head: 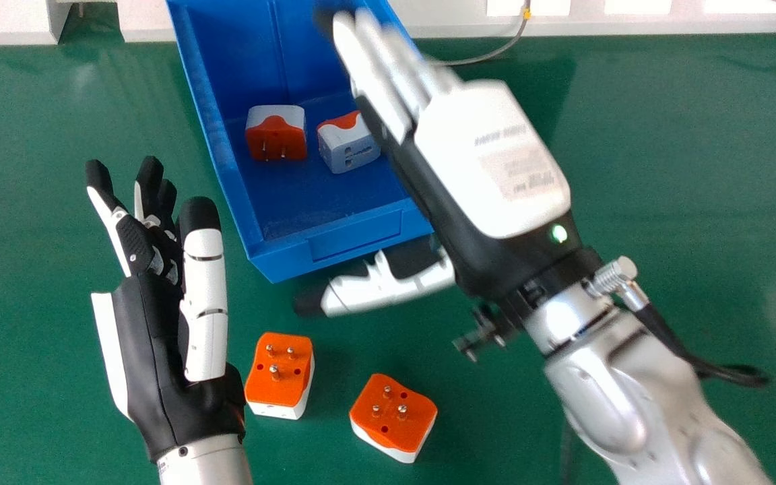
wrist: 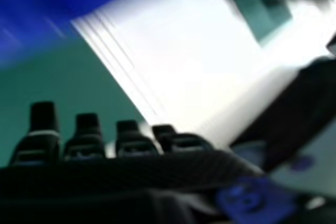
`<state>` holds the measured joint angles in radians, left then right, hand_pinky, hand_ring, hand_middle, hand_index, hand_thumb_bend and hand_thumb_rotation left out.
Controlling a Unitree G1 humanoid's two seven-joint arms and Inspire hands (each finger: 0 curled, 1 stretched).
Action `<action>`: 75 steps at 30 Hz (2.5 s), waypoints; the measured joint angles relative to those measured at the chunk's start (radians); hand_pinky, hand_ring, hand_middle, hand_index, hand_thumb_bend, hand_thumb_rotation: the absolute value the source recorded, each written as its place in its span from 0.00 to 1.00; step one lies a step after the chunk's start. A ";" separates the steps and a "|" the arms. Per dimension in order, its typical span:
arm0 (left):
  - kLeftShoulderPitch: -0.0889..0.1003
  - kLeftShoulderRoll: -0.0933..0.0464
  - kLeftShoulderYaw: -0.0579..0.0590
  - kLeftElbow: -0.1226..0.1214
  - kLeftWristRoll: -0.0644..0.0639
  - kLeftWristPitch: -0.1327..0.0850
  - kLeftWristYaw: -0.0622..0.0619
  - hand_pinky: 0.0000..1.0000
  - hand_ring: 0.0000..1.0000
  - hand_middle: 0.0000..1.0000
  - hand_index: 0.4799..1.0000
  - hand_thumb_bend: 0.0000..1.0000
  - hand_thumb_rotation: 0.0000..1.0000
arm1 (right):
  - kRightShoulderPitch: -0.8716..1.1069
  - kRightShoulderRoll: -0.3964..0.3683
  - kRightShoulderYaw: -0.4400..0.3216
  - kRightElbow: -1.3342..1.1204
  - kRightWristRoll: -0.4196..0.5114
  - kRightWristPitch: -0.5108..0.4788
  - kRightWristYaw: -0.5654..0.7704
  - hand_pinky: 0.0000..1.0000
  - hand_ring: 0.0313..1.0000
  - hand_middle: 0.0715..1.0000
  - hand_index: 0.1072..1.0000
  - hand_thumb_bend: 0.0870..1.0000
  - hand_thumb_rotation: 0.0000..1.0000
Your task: Pick all objects and put in blue box
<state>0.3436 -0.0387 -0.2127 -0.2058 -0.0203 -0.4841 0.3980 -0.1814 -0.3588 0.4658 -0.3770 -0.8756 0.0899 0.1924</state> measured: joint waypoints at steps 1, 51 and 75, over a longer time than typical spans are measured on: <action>0.000 0.000 0.000 0.000 0.000 0.001 0.000 0.94 0.98 0.97 0.91 0.55 0.76 | 0.011 -0.016 0.001 -0.025 -0.005 0.036 0.083 0.78 0.93 0.96 0.95 0.96 0.55; -0.011 -0.002 -0.008 -0.021 0.001 0.028 -0.003 0.96 0.98 0.98 0.92 0.53 0.78 | -0.024 0.282 0.207 0.530 -0.259 0.182 -0.028 0.31 0.36 0.47 0.49 0.47 0.00; 0.002 -0.002 -0.009 -0.022 0.002 0.016 0.002 0.96 0.98 0.98 0.93 0.54 0.76 | 0.135 0.202 0.047 0.086 -0.054 0.021 -0.248 0.32 0.40 0.45 0.45 0.47 0.00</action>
<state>0.3460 -0.0403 -0.2212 -0.2280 -0.0187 -0.4679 0.3999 -0.0468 -0.1570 0.5125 -0.2914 -0.9294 0.1110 -0.0554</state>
